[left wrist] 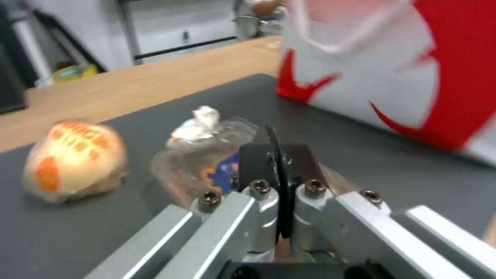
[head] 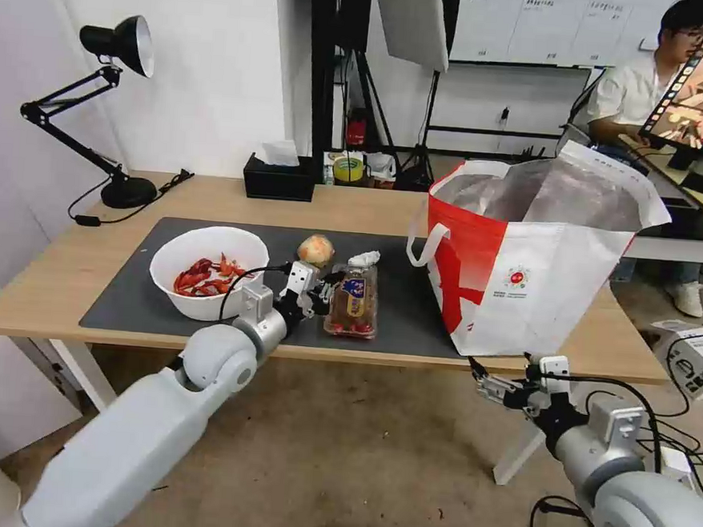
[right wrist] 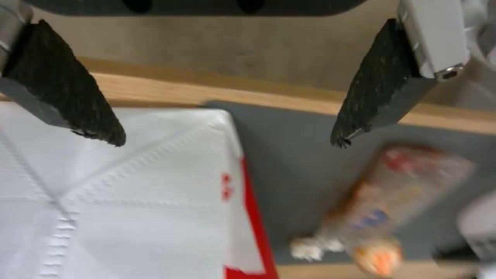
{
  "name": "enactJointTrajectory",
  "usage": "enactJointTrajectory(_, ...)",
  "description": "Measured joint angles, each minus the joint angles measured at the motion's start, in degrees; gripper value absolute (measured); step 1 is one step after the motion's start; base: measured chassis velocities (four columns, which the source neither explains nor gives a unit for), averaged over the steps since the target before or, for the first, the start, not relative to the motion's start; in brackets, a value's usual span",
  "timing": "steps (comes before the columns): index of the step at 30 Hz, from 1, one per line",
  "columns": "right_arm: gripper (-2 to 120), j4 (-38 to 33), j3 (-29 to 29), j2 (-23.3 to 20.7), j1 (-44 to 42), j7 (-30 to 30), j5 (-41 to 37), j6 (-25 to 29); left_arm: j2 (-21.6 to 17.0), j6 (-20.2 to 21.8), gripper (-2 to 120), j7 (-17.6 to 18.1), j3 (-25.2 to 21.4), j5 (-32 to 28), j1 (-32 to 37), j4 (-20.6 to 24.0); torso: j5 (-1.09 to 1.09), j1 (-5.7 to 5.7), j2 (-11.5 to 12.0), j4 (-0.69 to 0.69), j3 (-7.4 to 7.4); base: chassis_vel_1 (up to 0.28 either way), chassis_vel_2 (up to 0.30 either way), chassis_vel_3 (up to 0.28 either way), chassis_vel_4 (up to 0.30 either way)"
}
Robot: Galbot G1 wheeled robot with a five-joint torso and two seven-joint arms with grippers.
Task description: Pick up the trash from the table and place it into the takeout bag.
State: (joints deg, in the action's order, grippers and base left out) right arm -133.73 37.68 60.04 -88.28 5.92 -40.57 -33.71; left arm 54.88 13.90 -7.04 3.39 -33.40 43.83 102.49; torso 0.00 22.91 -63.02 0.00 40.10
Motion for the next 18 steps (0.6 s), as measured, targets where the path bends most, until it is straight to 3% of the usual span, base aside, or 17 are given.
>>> enactJointTrajectory(3, 100, -0.1, -0.3, -0.4, 1.2, 1.8, -6.3, 0.4, -1.3, -1.1, 0, -2.7, 1.6, 1.9, -0.5, -0.3, -0.01, 0.0, 0.0, 0.02, 0.0, 0.0, 0.0, 0.0, 0.0)
enactJointTrajectory(5, 100, -0.1, -0.8, -0.5, 3.0, 3.9, -14.7, 1.4, -1.9, -1.7, 0, -4.2, 3.3, 2.3, -1.3, -0.4, -0.01, 0.0, 0.0, -0.02, 0.0, 0.0, 0.0, 0.0, 0.0)
enactJointTrajectory(10, 100, 1.2, -2.9, -1.1, 8.0, 6.3, -25.4, 2.7, -2.3, -2.1, 0, -5.2, 4.3, 4.1, -1.8, -0.6, 0.0, 0.0, 0.0, 0.0, 0.0, 0.0, 0.0, 0.0, 0.0)
enactJointTrajectory(18, 100, 3.8, -6.1, -1.5, 11.9, 6.8, -32.7, 3.7, -3.3, -2.3, 0, -6.0, 4.6, 5.0, -1.6, -1.0, 0.0, 0.0, 0.0, 0.0, 0.01, 0.0, 0.0, 0.0, 0.0)
